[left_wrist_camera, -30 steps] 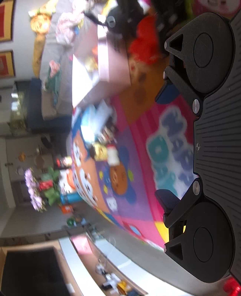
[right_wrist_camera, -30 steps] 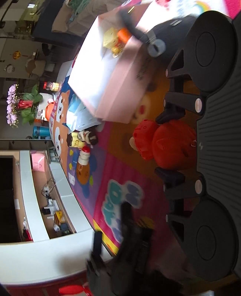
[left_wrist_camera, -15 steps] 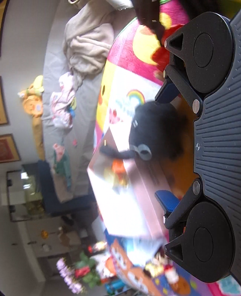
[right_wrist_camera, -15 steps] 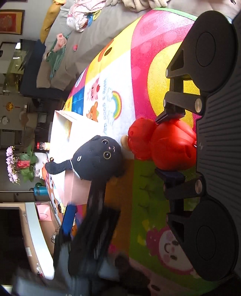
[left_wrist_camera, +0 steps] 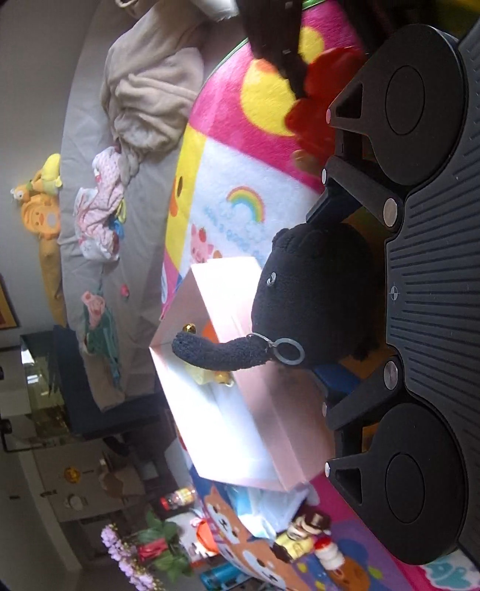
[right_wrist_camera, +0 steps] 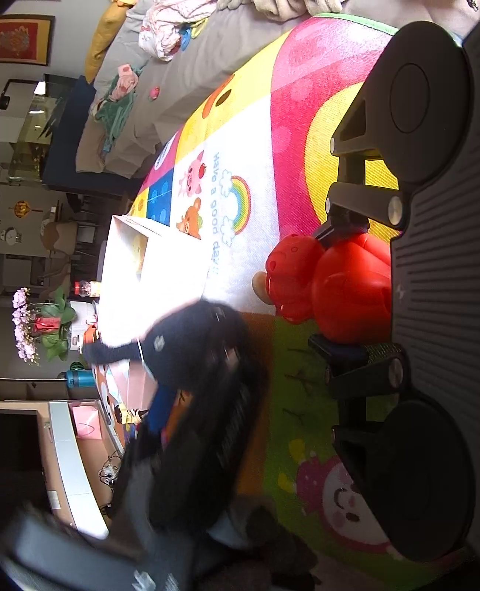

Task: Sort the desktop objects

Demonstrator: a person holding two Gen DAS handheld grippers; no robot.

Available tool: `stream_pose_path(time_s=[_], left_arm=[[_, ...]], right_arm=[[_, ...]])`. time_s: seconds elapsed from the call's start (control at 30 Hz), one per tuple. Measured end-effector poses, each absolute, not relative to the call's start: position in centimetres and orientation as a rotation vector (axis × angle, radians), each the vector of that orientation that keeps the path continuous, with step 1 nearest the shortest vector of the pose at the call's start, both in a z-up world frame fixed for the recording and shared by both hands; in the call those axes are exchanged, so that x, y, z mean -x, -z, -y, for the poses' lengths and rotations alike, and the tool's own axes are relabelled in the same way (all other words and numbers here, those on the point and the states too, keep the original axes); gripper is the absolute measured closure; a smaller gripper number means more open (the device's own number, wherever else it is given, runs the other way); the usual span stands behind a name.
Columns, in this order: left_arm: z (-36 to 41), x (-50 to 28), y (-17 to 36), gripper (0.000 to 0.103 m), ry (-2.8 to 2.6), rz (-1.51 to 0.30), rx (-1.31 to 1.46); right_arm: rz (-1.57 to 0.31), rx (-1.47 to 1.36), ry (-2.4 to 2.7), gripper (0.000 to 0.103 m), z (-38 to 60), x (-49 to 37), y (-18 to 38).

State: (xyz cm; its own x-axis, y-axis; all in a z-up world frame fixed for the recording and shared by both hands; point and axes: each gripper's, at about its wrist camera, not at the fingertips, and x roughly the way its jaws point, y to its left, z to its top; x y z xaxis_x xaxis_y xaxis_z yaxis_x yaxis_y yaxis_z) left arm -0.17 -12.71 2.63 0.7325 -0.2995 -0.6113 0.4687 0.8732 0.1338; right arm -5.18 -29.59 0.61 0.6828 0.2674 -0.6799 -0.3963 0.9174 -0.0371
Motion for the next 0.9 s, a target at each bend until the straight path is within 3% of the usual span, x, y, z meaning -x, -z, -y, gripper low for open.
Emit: stream_pose_path(time_s=[0.3,0.53,0.67,0.9], left_arm=[[6.8,4.3,-7.1,0.02,0.385,-0.511,-0.255],[6.3,-1.5,-12.7,0.02,0.328,-0.292,-0.231],[7.0,-7.0,-11.9,0.006,0.317,-0.264,-0.213],[4.3,-6.0,-6.7,0.004,0.244,-0.411,-0.128]], right_arm=[[-0.704,0.058,-0.453,0.052,29.9,5.3,-6.2],[-0.518,0.018,-0.448,0.052,30.3,3.8,-12.7],[-0.491,0.02,-0.422,0.052,30.4,2.3,-13.9],[-0.504,-0.028,-0.395,0.052,31.2,-1.5,-14.6]])
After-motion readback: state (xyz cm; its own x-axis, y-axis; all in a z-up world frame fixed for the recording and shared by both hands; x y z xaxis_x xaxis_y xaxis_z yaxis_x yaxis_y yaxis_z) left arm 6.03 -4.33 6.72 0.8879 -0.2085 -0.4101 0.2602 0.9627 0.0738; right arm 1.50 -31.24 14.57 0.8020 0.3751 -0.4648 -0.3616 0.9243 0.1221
